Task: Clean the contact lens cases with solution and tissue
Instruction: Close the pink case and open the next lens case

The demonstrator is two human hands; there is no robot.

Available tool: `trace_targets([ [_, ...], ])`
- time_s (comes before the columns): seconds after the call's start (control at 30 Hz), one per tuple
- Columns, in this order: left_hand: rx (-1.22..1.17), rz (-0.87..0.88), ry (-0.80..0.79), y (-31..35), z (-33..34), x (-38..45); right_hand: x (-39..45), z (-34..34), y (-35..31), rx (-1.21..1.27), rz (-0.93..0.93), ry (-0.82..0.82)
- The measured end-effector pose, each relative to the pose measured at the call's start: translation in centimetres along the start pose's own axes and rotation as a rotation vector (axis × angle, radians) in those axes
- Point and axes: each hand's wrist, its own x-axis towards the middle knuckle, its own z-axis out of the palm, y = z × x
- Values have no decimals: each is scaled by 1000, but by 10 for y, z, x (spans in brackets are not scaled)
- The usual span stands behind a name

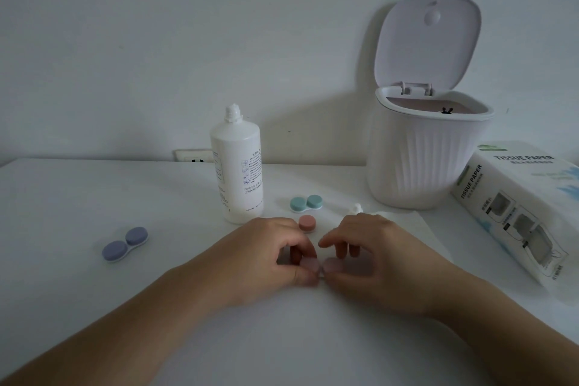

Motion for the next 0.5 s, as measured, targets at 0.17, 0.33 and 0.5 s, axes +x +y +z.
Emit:
trace_targets([
  [0.17,-29,-41,3,2,0,0,2,-2,-4,34,-17,-20],
  [0.33,-64,-69,13,2,0,0,1,-2,-3,65,-52,0],
  [0.5,-46,-72,13,4,-1,0,2,0,-3,20,14,-8],
])
